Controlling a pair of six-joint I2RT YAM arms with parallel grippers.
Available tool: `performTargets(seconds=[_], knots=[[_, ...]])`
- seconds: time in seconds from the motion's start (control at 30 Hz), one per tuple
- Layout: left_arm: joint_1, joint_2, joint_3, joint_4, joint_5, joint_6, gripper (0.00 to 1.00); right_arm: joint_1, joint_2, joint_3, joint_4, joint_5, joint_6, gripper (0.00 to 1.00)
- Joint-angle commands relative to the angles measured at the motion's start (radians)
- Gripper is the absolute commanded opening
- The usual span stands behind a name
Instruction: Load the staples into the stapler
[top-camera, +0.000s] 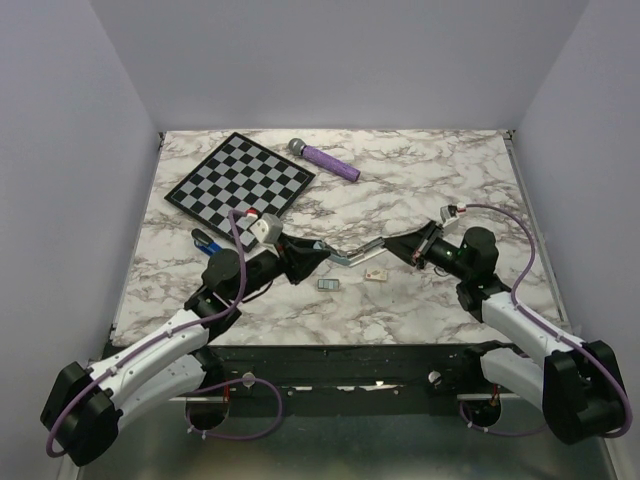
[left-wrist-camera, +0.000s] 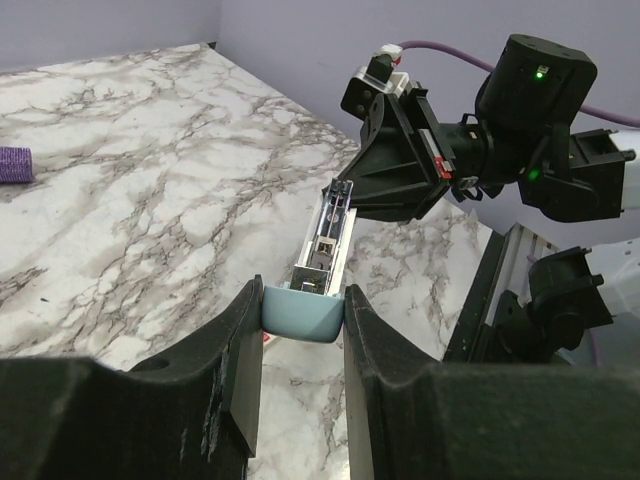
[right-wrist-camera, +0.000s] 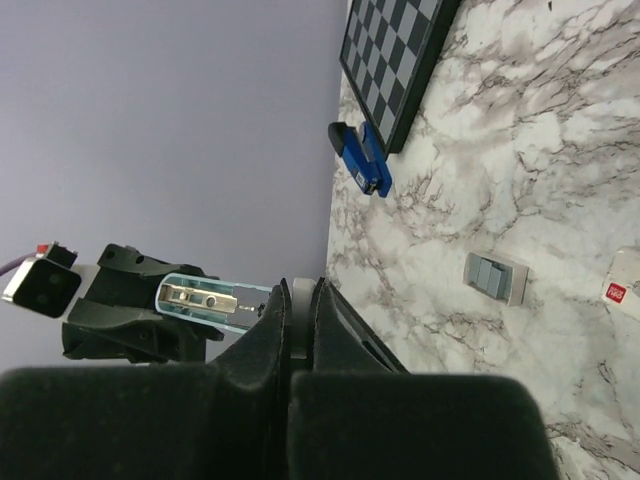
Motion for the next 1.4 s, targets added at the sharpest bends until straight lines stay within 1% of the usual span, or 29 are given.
performTargets(seconds=[0.0,0.1,0.17,0.2,0.27,0.3,0.37,0.4,0.5,0.53,0.57,0.6,0.63,0.67,0.7,0.73,0.77,0.83,0.93,0.97,1.0,1.03,1.1,1.13,1.17,1.2,1.27,1.33,1.37], knots=[[0.03,-0.106,-0.065,0.037,-0.288,-0.009,0.0,-0.012,-0.048,-0.041,0.098,0.011,0.027,0.01],[0.029,-0.121,-0.083,0.057,-0.273,-0.01,0.0,-0.012,-0.035,-0.017,0.105,-0.01,0.011,0.01],[0.029,-0.104,-0.072,0.053,-0.259,-0.004,0.0,-0.012,-0.029,-0.001,0.112,-0.041,-0.015,0.06],[0.029,-0.097,-0.065,0.051,-0.241,0.0,0.0,-0.012,-0.026,0.005,0.109,-0.047,-0.021,0.14],[0.029,-0.081,-0.039,0.038,-0.229,0.017,0.0,-0.012,-0.029,0.019,0.093,-0.056,-0.045,0.24],[0.03,-0.078,-0.025,0.025,-0.229,0.026,0.0,-0.012,-0.031,0.022,0.087,-0.056,-0.053,0.32],[0.029,-0.075,0.012,-0.016,-0.242,0.049,0.0,-0.012,-0.043,0.029,0.063,-0.058,-0.075,0.39],[0.029,-0.077,0.023,-0.031,-0.252,0.057,0.0,-0.013,-0.046,0.031,0.055,-0.056,-0.081,0.45],[0.03,-0.078,0.078,-0.136,-0.34,0.091,0.0,-0.012,-0.075,0.04,0.018,-0.044,-0.121,0.57],[0.03,-0.078,0.099,-0.162,-0.368,0.097,0.0,-0.012,-0.083,0.049,-0.02,-0.038,-0.139,0.59],[0.032,-0.077,0.107,-0.185,-0.411,0.103,0.0,-0.013,-0.092,0.06,-0.048,-0.035,-0.192,0.59],[0.033,-0.078,0.113,-0.221,-0.423,0.121,0.0,-0.013,-0.097,0.093,-0.083,-0.035,-0.223,0.6],[0.035,-0.078,0.127,-0.238,-0.431,0.129,0.0,-0.012,-0.098,0.114,-0.165,-0.038,-0.26,0.61],[0.036,-0.078,0.135,-0.264,-0.43,0.141,0.0,-0.012,-0.092,0.138,-0.216,-0.039,-0.351,0.61],[0.036,-0.077,0.142,-0.275,-0.428,0.166,0.0,-0.012,-0.086,0.197,-0.273,-0.041,-0.401,0.61],[0.036,-0.078,0.153,-0.284,-0.424,0.177,0.0,-0.012,-0.072,0.225,-0.383,-0.044,-0.45,0.61],[0.036,-0.081,0.158,-0.288,-0.416,0.189,0.0,-0.012,-0.065,0.253,-0.428,-0.047,-0.534,0.61],[0.036,-0.08,0.165,-0.283,-0.376,0.221,0.0,-0.012,-0.051,0.284,-0.486,-0.062,-0.587,0.61],[0.036,-0.061,0.188,-0.291,-0.298,0.247,0.0,-0.013,-0.057,0.285,-0.465,-0.094,-0.659,0.61],[0.036,-0.054,0.198,-0.292,-0.261,0.259,0.0,-0.012,-0.058,0.284,-0.461,-0.119,-0.709,0.61],[0.036,-0.048,0.205,-0.3,-0.241,0.264,0.0,-0.01,-0.06,0.285,-0.458,-0.128,-0.731,0.61],[0.036,-0.032,0.211,-0.303,-0.186,0.267,0.0,-0.01,-0.069,0.282,-0.444,-0.136,-0.754,0.62],[0.036,-0.018,0.234,-0.301,-0.134,0.278,0.0,-0.007,-0.084,0.27,-0.421,-0.176,-0.835,0.65],[0.036,-0.003,0.241,-0.303,-0.079,0.282,0.0,0.002,-0.098,0.269,-0.413,-0.183,-0.869,0.66],[0.036,0.008,0.26,-0.306,-0.057,0.29,0.0,0.01,-0.124,0.263,-0.413,-0.179,-0.928,0.66],[0.036,0.017,0.271,-0.32,-0.028,0.298,0.0,0.019,-0.138,0.258,-0.407,-0.174,-0.947,0.67],[0.036,0.044,0.308,-0.347,0.05,0.312,0.0,0.044,-0.173,0.238,-0.329,-0.214,-0.964,0.69],[0.036,0.072,0.328,-0.36,0.099,0.322,0.0,0.076,-0.186,0.221,-0.269,-0.248,-0.977,0.7],[0.038,0.078,0.343,-0.364,0.154,0.325,0.0,0.09,-0.192,0.221,-0.264,-0.278,-1.021,0.7]])
